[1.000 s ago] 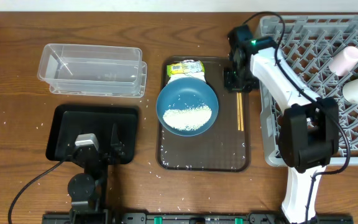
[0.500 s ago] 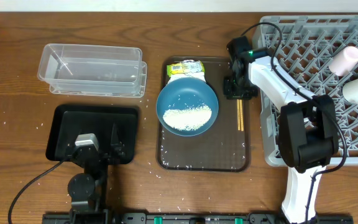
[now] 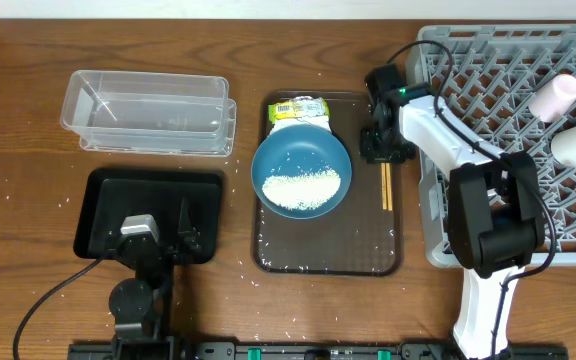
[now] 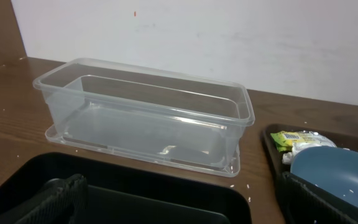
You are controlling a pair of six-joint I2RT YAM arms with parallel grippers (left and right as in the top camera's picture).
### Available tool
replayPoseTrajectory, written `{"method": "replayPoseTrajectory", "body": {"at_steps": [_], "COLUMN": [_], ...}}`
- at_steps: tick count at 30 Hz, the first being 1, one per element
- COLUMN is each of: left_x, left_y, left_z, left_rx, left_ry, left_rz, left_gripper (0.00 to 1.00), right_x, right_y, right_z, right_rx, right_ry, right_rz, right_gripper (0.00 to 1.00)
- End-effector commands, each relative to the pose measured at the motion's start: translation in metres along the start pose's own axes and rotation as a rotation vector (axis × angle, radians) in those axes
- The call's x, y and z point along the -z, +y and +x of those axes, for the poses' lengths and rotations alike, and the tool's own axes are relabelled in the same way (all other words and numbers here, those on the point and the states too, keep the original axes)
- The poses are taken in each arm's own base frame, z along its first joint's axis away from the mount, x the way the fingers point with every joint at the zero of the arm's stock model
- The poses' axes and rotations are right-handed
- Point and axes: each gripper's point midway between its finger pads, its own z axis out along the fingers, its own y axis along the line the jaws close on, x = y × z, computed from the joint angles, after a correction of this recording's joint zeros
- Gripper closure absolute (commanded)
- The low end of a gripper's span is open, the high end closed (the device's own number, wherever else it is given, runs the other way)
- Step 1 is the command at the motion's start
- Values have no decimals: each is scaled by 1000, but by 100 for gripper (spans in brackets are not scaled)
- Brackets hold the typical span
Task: Sort waste into correct bins and load items into the dishwasher rack
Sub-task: 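Move the right gripper to the wooden chopsticks on the tray and grasp one, then lift the chopstick with the right gripper and stand it in the dish rack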
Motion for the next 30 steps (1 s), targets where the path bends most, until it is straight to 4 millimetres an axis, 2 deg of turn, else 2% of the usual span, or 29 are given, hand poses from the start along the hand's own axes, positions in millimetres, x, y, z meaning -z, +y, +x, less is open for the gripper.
{"method": "replayPoseTrajectory", "body": {"at_steps": [1,10,14,18,21,24,26,28,30], "left_x": [-1,-1,-1,-1,-1,-1,-1,-1,-1], "left_y": [4,4,4,4,4,4,4,4,4], "left_z": [17,17,17,17,17,17,17,17,17], "left_rx": [-15,-15,-14,-14,-14,-14,-15,-14,-15], "left_ry": [52,52,52,52,52,52,52,51,52], "left_rz": [-16,-16,-16,-16,-16,-16,-16,-16,-16], "left_gripper": [2,2,2,2,2,2,2,2,2], "right_x": [-2,-3,-10,-15,-12,-3,9,31,61], "right_y": [-2,7,13,10,11,12,11,8,2], "right_z": [3,4,4,7,6,0,-8,-20,-37], "right_rx": [-13,7,17,-19,-33,-41,-49,-51,-40], "right_ry": [-4,-11,-34,-48,-54,-63,-76,-101,-142], "right_rz": [11,4,2,45,41,32,27,20,10], "right_gripper": [72,76,83,98,99,99,99,99,99]}}
